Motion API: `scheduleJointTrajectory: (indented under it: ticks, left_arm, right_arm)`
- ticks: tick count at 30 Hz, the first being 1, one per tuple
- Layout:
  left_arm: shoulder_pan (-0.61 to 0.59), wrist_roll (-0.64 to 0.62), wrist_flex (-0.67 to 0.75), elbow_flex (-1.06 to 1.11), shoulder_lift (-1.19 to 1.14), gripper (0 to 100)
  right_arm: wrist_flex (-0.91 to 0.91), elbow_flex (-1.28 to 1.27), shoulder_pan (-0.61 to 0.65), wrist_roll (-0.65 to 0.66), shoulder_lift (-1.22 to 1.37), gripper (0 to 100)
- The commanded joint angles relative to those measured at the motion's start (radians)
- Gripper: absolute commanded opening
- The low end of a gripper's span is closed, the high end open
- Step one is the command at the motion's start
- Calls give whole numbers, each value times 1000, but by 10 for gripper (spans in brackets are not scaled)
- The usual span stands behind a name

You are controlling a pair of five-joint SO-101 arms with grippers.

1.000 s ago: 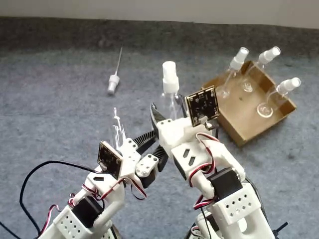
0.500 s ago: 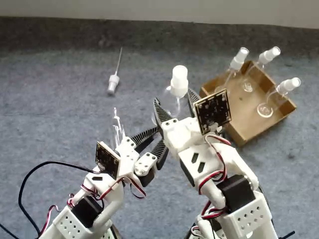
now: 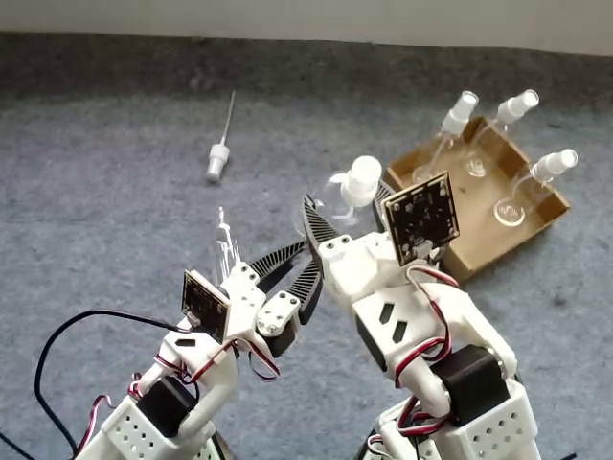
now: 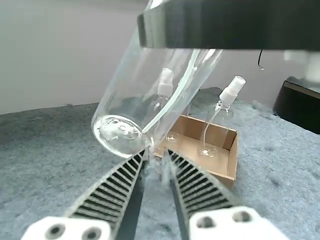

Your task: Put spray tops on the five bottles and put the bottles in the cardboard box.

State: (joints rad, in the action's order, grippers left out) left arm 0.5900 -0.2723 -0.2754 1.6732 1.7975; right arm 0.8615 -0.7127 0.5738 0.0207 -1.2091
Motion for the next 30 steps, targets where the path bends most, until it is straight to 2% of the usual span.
scheduleJointTrajectory:
  ticks: [1,13,19,23,27,30]
  left_arm:
    - [-22,-11,20,22,-4,5]
    - [-24,-11,20,22,-4,5]
    - [-24,-11,20,22,-4,5]
    - [-24,-11,17,22,-4,5]
    - [-24,-11,15,22,-4,5]
    - [-24,-11,15,22,-4,5]
  right_arm:
    - [5,62,19,8,-27,138]
    - [8,58,10,15,-27,138]
    - [124,62,1,17,-27,138]
    - [133,62,-114,20,-71,138]
    - [131,62,-246,149,-105,138]
    - [131,62,-340,175,-94,138]
